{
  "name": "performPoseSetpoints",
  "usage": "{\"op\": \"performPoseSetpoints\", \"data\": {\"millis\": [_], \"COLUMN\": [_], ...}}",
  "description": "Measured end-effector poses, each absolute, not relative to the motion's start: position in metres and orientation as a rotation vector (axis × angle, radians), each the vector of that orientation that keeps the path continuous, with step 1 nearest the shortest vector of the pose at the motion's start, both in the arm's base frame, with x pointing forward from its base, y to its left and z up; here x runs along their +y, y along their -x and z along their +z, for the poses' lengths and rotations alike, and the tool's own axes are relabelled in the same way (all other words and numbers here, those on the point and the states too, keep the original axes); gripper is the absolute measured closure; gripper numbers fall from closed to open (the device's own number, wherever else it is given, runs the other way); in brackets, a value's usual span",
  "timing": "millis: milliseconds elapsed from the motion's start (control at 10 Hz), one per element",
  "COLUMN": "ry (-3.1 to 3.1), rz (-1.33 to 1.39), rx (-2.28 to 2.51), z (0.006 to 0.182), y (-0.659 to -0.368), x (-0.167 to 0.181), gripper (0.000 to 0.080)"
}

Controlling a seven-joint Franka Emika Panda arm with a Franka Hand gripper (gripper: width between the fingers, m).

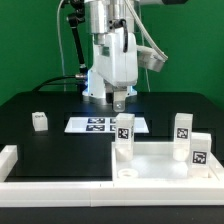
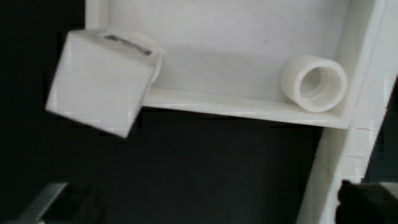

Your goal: Assemble square table

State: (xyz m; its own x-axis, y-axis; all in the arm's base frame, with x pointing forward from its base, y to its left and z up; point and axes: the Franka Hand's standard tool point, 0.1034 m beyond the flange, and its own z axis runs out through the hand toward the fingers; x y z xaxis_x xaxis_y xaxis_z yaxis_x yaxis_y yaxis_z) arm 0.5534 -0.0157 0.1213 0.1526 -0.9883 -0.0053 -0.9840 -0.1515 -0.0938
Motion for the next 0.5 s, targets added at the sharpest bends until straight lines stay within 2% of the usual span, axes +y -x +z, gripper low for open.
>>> {"op": "performPoseSetpoints", "data": {"millis": [500], "ry": [2.711], "rz": [-0.110], "rx": [1.468], "z": [0.1195], "y": [-0.5526], "x": [-0.0141], "gripper": [0.0150]}}
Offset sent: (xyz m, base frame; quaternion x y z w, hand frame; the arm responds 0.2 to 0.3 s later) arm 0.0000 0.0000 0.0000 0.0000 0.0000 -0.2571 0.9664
